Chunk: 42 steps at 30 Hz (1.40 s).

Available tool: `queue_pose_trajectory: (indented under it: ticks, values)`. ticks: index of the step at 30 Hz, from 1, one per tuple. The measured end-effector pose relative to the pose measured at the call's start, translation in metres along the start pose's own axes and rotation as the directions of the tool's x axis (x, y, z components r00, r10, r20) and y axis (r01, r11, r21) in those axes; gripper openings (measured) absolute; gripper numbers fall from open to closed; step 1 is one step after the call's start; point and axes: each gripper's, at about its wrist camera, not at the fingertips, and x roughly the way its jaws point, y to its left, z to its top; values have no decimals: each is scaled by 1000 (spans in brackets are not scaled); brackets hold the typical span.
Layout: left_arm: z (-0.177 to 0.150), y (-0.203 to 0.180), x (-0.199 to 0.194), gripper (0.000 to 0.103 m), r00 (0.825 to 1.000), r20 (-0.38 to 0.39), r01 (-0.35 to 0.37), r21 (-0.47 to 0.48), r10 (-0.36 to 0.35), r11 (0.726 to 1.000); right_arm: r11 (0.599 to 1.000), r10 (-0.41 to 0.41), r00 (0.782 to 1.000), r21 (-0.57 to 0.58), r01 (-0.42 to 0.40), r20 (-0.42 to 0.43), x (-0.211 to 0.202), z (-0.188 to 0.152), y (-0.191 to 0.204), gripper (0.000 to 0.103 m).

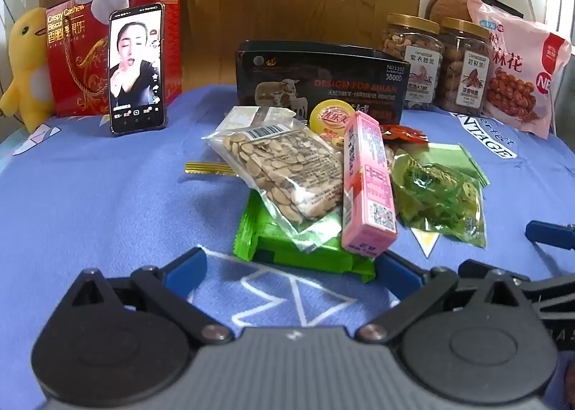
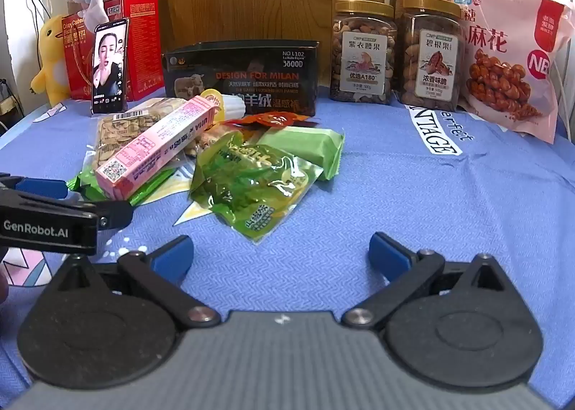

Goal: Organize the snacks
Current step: 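Move the left gripper to the pink candy box and grasp it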

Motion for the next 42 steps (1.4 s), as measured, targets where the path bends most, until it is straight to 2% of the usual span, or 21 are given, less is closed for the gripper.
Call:
queue_pose_trajectory:
  ticks: [8,13,16,19,21,22,23,24,26,28,30,31,33,35,36,38,40,42]
  values:
    - [-4,7,-7,103,996,23,80,31,-81,996,1000,5,1000,-2,-5,4,-1,-2,-1,103]
    - [-9,29,-17,103,983,34,180,22,-181,983,1000,14,1000,4,-14,13,-7,-8,-4,103]
    - [-19,43,-34,96,971,84,220,41,-223,975,997,76,995,6,-76,58,-24,-8,-3,103]
    - [-15,59,-52,86,954,132,264,61,-270,963,987,162,981,-29,-160,110,-41,-2,7,89]
    - [-2,65,-57,71,936,143,314,68,-321,947,977,210,971,-58,-205,118,-42,6,18,78]
    - [7,66,-57,69,928,145,337,74,-344,939,973,228,967,-65,-222,111,-40,10,22,68]
    - [16,64,-57,64,919,149,357,78,-366,931,967,249,964,-70,-243,89,-34,14,28,58]
    - [23,63,-56,59,910,154,376,83,-385,923,963,264,963,-76,-260,51,-24,20,33,54]
    - [38,58,-51,56,891,154,419,85,-427,904,958,274,962,-81,-274,-11,0,27,41,37]
    - [49,52,-46,56,874,147,454,88,-463,886,954,288,955,-66,-293,-76,18,31,41,28]
    - [60,43,-38,57,877,128,452,108,-464,885,949,300,950,-74,-307,-86,14,31,35,27]
    - [64,39,-35,57,879,120,448,125,-461,885,951,285,955,-100,-292,-83,10,31,29,26]
    - [71,28,-28,62,879,105,446,162,-465,880,960,204,977,-181,-212,-66,0,29,17,26]
    - [73,18,-20,62,877,81,453,187,-473,872,970,108,993,-214,-113,-38,-9,26,0,28]
    - [75,12,-15,62,876,67,458,195,-477,867,975,55,998,-214,-58,-20,-12,24,-8,28]
    - [75,4,-6,62,875,41,466,198,-483,862,981,-15,1000,-193,14,-2,-18,21,-23,35]
    - [74,-4,2,62,872,14,478,191,-489,858,986,8,1000,-165,-7,3,-23,18,-30,39]
    - [71,-9,7,62,878,-6,472,185,-479,862,984,50,999,-170,-48,7,-28,15,-29,44]
